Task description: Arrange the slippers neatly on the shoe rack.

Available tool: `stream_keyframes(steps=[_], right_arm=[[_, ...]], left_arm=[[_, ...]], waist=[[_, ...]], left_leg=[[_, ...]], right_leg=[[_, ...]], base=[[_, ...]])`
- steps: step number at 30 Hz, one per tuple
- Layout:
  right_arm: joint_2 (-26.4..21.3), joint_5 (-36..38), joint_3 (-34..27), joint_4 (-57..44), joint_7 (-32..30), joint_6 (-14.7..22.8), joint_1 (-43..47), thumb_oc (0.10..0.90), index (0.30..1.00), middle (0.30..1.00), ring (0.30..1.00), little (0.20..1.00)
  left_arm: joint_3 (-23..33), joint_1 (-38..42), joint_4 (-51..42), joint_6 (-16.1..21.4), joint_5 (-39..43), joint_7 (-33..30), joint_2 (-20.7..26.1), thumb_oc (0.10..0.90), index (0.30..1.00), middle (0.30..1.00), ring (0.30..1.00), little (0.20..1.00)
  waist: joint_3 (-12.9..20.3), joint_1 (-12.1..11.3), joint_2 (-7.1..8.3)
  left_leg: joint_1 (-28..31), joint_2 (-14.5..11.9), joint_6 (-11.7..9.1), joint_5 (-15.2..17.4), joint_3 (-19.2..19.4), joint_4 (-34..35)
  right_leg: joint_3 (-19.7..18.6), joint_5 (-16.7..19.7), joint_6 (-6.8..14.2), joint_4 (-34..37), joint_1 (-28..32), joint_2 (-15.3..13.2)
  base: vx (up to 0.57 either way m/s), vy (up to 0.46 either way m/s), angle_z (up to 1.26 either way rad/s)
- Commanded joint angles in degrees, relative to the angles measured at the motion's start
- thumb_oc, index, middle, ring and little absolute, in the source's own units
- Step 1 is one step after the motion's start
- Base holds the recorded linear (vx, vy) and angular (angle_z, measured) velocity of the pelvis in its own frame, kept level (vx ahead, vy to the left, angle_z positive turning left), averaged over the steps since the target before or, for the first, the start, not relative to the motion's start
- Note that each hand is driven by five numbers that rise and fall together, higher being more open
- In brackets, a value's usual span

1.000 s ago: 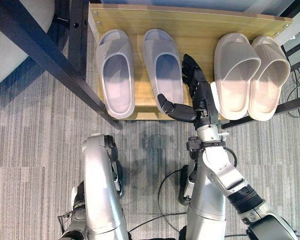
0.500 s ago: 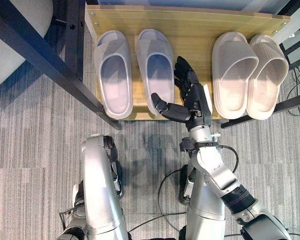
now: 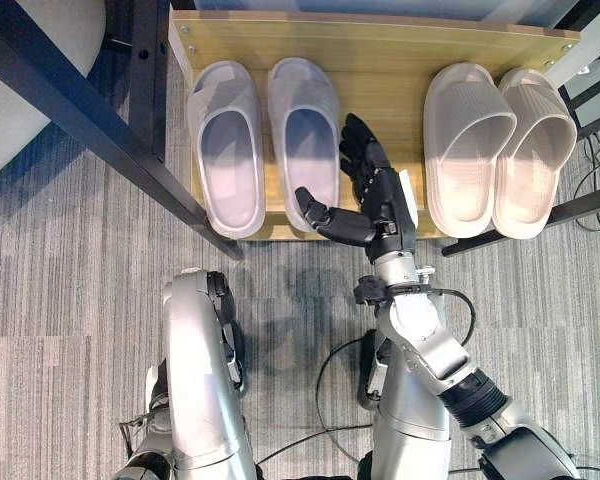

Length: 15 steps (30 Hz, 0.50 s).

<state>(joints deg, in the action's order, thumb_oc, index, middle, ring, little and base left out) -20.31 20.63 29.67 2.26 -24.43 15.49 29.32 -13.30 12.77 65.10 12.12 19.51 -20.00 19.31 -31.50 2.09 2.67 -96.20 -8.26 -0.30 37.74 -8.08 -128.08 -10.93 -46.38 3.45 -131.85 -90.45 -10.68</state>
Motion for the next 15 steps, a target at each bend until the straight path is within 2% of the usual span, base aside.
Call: stream_keyframes(steps=[1,8,15], right_arm=[[2.12,-0.28,1.84,-6.47,1.93,3.61,7.52,0.800,0.900,0.900,0.900,0.900],[3.47,-1.53,2.73,-5.54,1.32,3.16,7.90,0.800,0.900,0.900,0.900,0.900],[1.30,-6.77,0.03,-5.33,-1.31,2.00,5.94,0.800,0.900,0.900,0.900,0.900]], left_arm=[[-3.88,-0.41,2.09,0.37,-1.03,-3.04,-0.69,0.800,0.900,0.900,0.900,0.900],[-4.10,-0.05,2.14,0.41,-0.51,-3.35,-1.04,0.800,0.900,0.900,0.900,0.900],[-3.31,-0.52,2.14,0.48,-0.25,-3.33,-1.24,0.800,0.900,0.900,0.900,0.900]], waist=[[1.71,-3.14,-0.87],[1.71,-3.02,-0.90],[1.71,-2.86,-0.95]], left_leg=[[6.25,2.83,4.08,6.74,-3.80,3.49],[6.25,2.92,4.03,6.65,-3.79,3.40],[6.25,3.00,4.08,6.43,-3.92,3.57]], right_leg=[[-5.72,5.37,-8.90,3.40,0.49,1.29],[-5.82,5.41,-8.91,3.36,0.49,1.47],[-5.87,5.55,-8.82,3.40,0.49,1.38]], base=[[0.00,0.000,0.00],[0.00,0.000,0.00],[0.00,0.000,0.00]])
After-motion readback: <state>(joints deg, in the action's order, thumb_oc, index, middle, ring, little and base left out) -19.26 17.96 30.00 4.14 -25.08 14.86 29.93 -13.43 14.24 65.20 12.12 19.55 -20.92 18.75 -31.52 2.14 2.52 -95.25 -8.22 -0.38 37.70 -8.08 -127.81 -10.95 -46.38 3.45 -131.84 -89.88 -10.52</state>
